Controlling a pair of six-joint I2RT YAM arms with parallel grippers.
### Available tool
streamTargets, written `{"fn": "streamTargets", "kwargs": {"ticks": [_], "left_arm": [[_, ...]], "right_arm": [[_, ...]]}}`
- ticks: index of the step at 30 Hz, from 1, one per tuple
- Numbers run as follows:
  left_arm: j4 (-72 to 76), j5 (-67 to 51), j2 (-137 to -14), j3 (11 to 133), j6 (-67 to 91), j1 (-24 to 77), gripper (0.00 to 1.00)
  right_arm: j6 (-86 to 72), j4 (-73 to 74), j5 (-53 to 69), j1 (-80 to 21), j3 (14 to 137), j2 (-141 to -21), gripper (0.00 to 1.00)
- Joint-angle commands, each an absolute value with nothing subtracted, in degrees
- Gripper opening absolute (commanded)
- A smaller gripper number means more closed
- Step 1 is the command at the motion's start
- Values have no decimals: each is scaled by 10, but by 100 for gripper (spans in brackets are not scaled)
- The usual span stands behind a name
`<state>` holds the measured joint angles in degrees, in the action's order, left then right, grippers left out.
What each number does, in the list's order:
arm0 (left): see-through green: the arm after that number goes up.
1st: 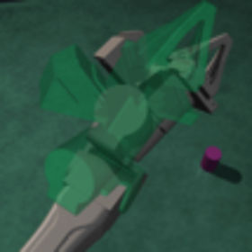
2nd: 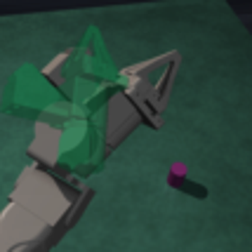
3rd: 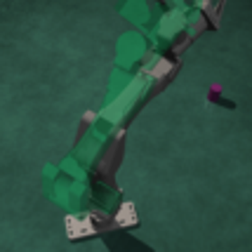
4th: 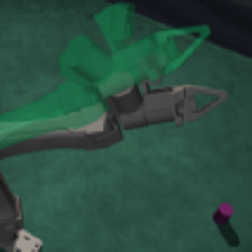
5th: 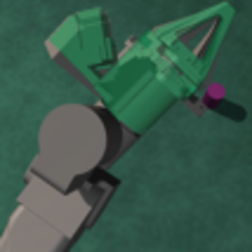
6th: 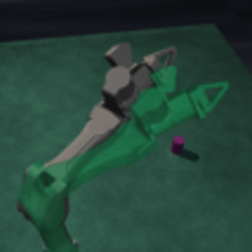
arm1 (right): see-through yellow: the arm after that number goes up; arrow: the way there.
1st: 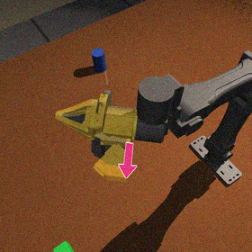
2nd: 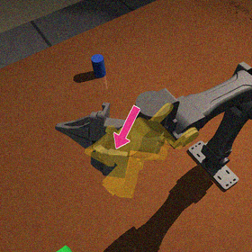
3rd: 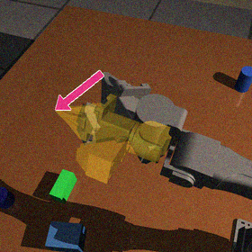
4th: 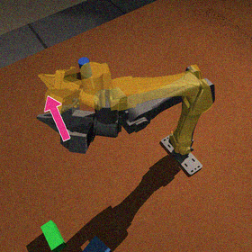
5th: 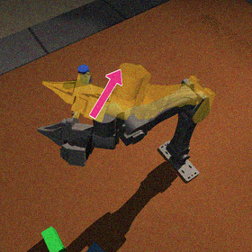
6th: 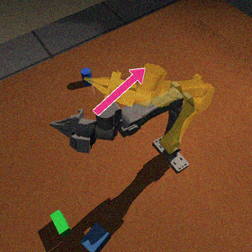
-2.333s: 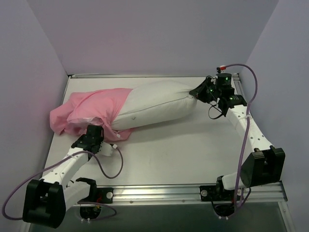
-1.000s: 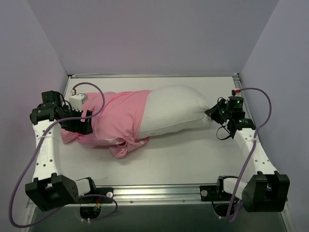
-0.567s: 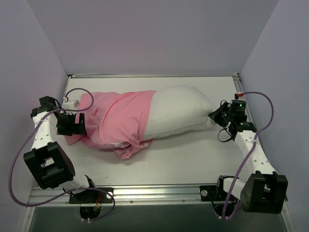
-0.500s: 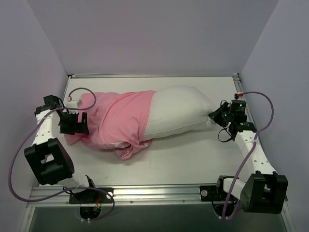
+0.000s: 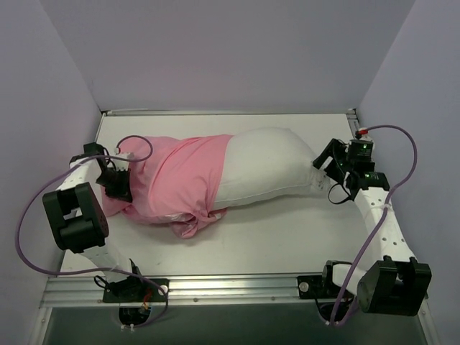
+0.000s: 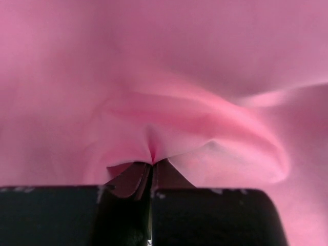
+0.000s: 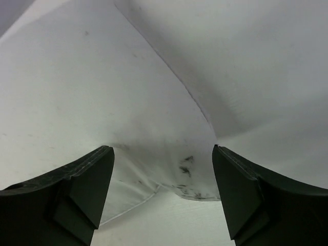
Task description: Remove the pillowcase from the pillow
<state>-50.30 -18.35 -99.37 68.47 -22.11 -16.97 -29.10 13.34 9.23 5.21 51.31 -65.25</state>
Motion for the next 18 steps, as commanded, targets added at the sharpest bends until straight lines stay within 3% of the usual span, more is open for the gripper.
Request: {"fn": "streamTargets", "kwargs": {"ticks": [1,5,6,9,12,13,15,16,18], "left_arm": [[-475,-236,-920,688,-223,-167,2],[-466,-241,-858,704,-208,-157,2],[-467,-241,-846,710,-205,-156,2],[-478,-243,-801,752,-189,-150,2],[-495,-246,-759,812,-169,-142,2],[-497,-250,-739,845,-164,-142,2],[-502,-264,-722,884,-145,-139,2],[-503,-265,-709,906,-139,-138,2],[-498,-265,-701,988,-112,-138,2]], "right_arm": [[-253,175,34,41,603,-641,80],[-245,204,-78,-81,694,-667,81],[-244,214,-107,-155,713,-680,81],[-233,234,-199,-278,784,-777,79],[-220,251,-205,-318,839,-865,68],[-215,252,-196,-331,846,-884,54],[-215,251,-184,-340,852,-927,40],[-212,248,-178,-350,848,-939,28],[-199,250,-173,-356,839,-983,17]]}}
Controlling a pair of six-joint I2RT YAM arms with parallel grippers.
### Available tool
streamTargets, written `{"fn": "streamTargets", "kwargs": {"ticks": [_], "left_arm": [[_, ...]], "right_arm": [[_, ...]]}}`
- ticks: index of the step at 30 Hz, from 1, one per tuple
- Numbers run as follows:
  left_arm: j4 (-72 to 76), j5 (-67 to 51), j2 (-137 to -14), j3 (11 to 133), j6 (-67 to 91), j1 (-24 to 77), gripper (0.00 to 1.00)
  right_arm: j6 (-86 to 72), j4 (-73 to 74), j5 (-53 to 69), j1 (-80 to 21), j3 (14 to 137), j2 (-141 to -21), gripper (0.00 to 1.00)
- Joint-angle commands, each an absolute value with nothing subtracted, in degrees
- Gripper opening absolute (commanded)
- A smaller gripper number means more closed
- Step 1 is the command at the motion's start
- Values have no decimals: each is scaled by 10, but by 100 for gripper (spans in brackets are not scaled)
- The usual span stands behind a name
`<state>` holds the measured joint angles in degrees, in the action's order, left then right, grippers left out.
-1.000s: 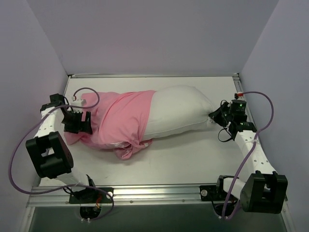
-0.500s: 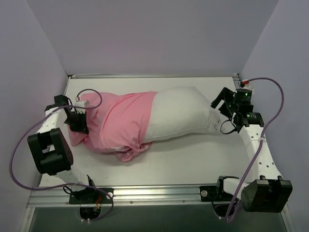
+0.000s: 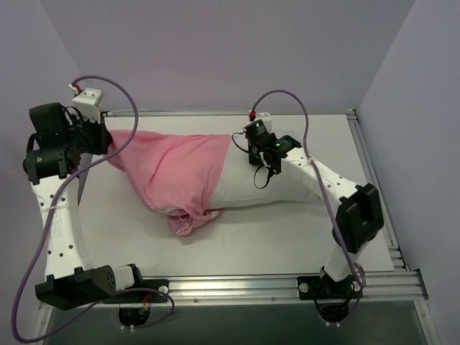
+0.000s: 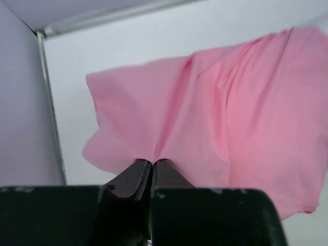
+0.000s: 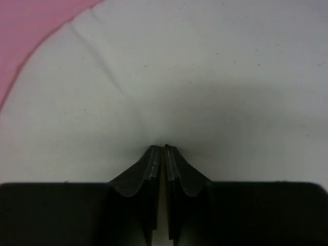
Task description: Remove the pillowcase from the pillow
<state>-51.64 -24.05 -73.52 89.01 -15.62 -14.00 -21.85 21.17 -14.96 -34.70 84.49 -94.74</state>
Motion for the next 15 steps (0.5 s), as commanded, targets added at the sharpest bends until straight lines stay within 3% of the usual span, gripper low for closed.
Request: {"fn": "streamTargets", "kwargs": {"ticks": [1,3,12,15], "left_arm": [[-495,-264,-699,1018,-102,-138,2],[-474,-257,-699,1112,-70,-138,2],[-451,-126,-801,1559,-25,-140,2],[-391,-66,-818,1607,-39,-141,2]], "right_arm": [[-191,257,-176,-359,838,-1001,8],[-180,303,-207,-363,846,-1060,0],[-157,342,-267,-278,778,-1147,0],[-139,358,-281,-266,777,-1186,0]]}}
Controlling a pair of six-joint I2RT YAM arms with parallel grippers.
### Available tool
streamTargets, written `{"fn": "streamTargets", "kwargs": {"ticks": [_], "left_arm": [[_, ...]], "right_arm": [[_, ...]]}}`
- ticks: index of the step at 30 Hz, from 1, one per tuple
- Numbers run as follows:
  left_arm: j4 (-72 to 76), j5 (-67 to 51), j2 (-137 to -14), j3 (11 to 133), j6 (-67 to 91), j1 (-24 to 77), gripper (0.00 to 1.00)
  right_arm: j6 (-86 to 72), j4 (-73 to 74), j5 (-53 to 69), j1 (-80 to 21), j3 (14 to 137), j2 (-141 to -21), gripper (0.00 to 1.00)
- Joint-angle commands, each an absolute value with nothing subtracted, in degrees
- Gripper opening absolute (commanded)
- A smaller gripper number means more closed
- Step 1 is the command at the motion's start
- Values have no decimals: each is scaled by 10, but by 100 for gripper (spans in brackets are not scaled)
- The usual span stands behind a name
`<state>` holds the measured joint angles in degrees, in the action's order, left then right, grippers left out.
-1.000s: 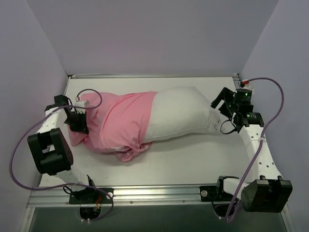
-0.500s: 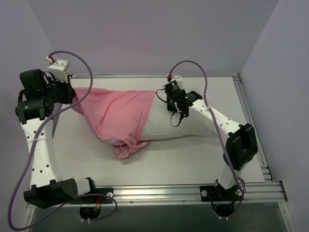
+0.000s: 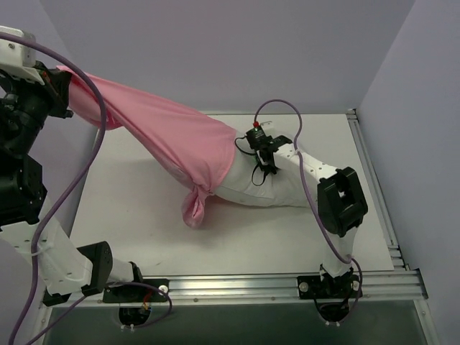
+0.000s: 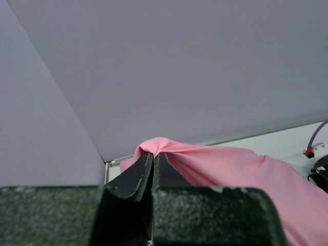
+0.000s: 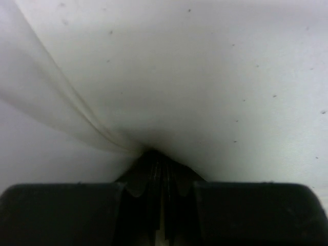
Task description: Remove the pillowcase from the pillow
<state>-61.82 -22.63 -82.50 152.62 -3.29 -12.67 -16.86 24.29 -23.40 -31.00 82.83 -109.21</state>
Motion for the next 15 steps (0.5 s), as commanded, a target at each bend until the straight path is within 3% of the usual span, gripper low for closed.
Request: {"fn": "streamTargets", "kwargs": {"ticks": [1,7,15], "left_arm": [[-364,-52,-817,1610,-43,-142,2],[-300,75,-812,1602,-116,-144,2],[-225,147,-800,1571,-201,-143,2]], "right_arm": [[-135,358,-287,-263,774,-1195,0],[-113,343,-291,-203,745,-1223,0],[-97,331,-307,-132,733,-1223,0]]}}
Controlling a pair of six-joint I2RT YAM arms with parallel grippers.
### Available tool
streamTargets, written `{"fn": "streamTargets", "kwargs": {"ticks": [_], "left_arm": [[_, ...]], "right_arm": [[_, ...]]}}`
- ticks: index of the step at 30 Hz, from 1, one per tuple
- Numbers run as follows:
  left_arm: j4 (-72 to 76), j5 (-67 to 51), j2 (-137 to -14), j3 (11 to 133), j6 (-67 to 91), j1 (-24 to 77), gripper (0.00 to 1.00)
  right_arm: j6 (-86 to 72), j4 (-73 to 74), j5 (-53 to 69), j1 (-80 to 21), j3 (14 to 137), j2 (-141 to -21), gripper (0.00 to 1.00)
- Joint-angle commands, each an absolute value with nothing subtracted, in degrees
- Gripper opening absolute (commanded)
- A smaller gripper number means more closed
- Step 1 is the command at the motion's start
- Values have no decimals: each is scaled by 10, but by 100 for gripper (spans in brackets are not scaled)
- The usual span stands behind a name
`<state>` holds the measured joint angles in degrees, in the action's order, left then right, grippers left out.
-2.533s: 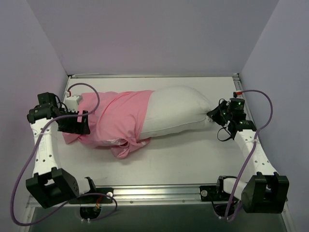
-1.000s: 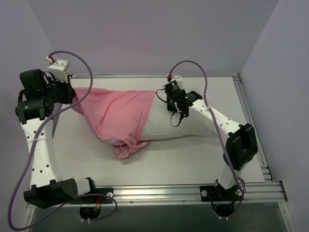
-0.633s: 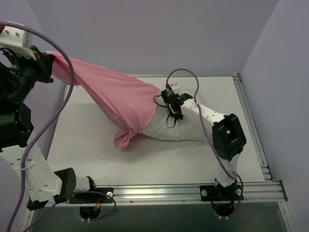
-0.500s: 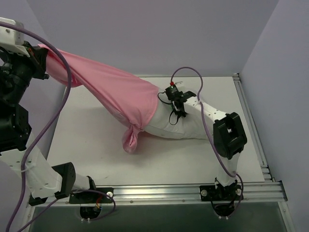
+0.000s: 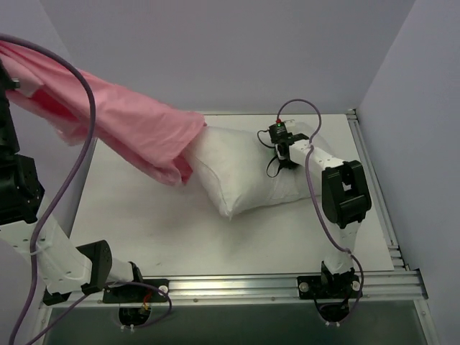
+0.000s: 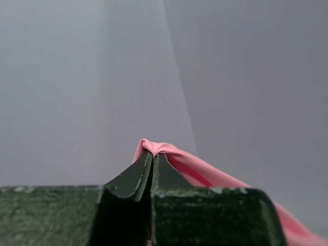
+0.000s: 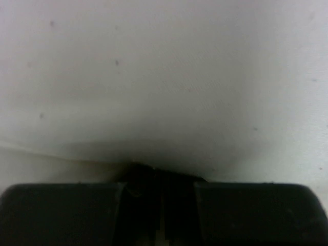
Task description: Remove the pillowcase from the pillow
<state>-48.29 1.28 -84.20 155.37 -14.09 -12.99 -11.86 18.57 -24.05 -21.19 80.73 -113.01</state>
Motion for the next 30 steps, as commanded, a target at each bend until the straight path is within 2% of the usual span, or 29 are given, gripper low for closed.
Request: {"fn": "streamTargets", "kwargs": {"ticks": [1,6,9,10,12,13,14,16,17,19,22,30], "left_arm": [[-216,151,-799,1569,-210,-143,2],[-217,125,-786,1542,-199,-143,2],[-237,57,-767,1490,-159,-143,2],[-247,30,-761,1471,-136,-143,2],[-252,-75,-749,1428,-99,-143,2],[-255,-130,-749,1381,-63,-143,2],[-254,-228,-750,1355,-44,-143,2],[-260,-268,-767,1300,-7,-135,2],[-278,-265,-781,1297,-7,-114,2],[-350,-215,-833,1312,-41,-91,2],[-382,-175,-875,1305,-68,-64,2],[-390,-112,-926,1296,-71,-40,2]], "right_arm": [[-96,330,-305,-128,733,-1224,0],[-95,324,-280,-115,733,-1216,0],[-94,314,-238,-115,733,-1201,0],[-95,297,-189,-114,729,-1194,0],[-103,273,-130,-114,720,-1166,0],[-119,244,-58,-115,709,-1153,0],[-129,226,-24,-115,702,-1130,0],[-168,184,30,-118,693,-1108,0],[-182,166,77,-118,680,-1086,0],[-233,112,117,-115,663,-1060,0],[-285,53,157,-116,634,-1019,0],[-348,17,131,-116,612,-969,0]]}}
